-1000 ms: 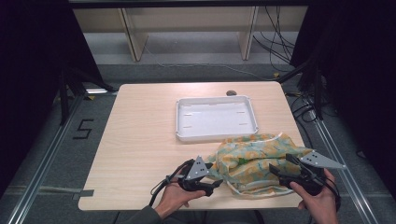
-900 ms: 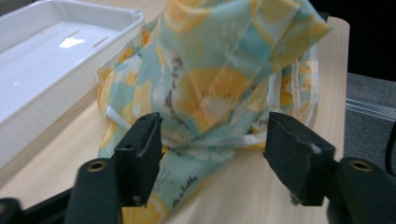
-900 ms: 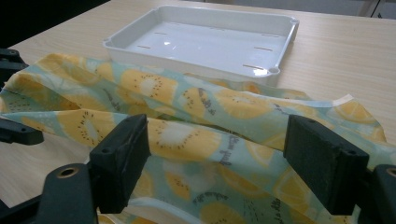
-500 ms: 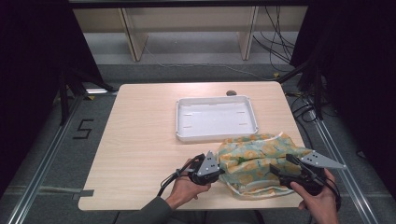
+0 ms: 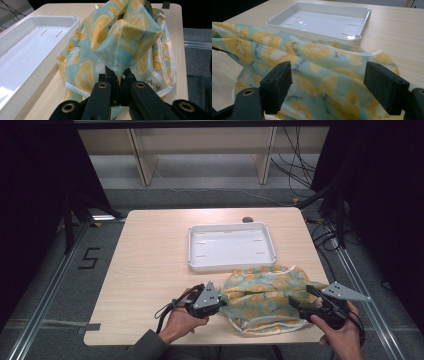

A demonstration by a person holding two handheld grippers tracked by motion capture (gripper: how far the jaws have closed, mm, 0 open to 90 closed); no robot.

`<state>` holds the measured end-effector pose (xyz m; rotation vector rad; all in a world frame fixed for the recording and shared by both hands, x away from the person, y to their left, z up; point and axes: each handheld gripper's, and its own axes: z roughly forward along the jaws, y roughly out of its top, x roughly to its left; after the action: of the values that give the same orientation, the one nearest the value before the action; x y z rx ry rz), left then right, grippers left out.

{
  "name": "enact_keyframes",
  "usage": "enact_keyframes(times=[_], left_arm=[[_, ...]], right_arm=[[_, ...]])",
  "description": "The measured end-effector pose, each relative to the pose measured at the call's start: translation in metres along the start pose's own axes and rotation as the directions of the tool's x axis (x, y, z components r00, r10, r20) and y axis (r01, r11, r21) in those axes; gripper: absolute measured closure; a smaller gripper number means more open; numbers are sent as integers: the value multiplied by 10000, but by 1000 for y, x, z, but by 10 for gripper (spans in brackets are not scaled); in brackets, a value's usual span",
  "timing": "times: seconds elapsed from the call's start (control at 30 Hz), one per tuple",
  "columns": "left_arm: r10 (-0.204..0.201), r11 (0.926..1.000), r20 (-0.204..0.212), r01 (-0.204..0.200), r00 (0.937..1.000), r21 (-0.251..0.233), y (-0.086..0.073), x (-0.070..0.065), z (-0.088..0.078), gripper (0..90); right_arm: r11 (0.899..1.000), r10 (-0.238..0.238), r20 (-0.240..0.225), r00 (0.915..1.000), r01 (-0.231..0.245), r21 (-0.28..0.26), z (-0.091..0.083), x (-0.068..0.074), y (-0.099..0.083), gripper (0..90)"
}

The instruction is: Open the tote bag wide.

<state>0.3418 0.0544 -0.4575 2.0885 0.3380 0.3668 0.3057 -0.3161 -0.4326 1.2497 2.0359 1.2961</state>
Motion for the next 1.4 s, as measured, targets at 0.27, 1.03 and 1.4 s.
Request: enact_keyframes(times=[0.27,1.03,1.4], left_arm=[[-178,9990,-78,181,9998,415,-17,15,-34,887],[-840,9919,-848,915,9929,885,-63,37,-94,879],[-2214,9712,-1329,2308,9661,598,-52,30,-111,332]], right_arm=[[9999,107,46,9999,-108,108,0,2,0,246],[9989,-185,-144,9997,191,428,3,8,-2,275],[9983,-487,-601,9970,504,285,7,10,1,281]])
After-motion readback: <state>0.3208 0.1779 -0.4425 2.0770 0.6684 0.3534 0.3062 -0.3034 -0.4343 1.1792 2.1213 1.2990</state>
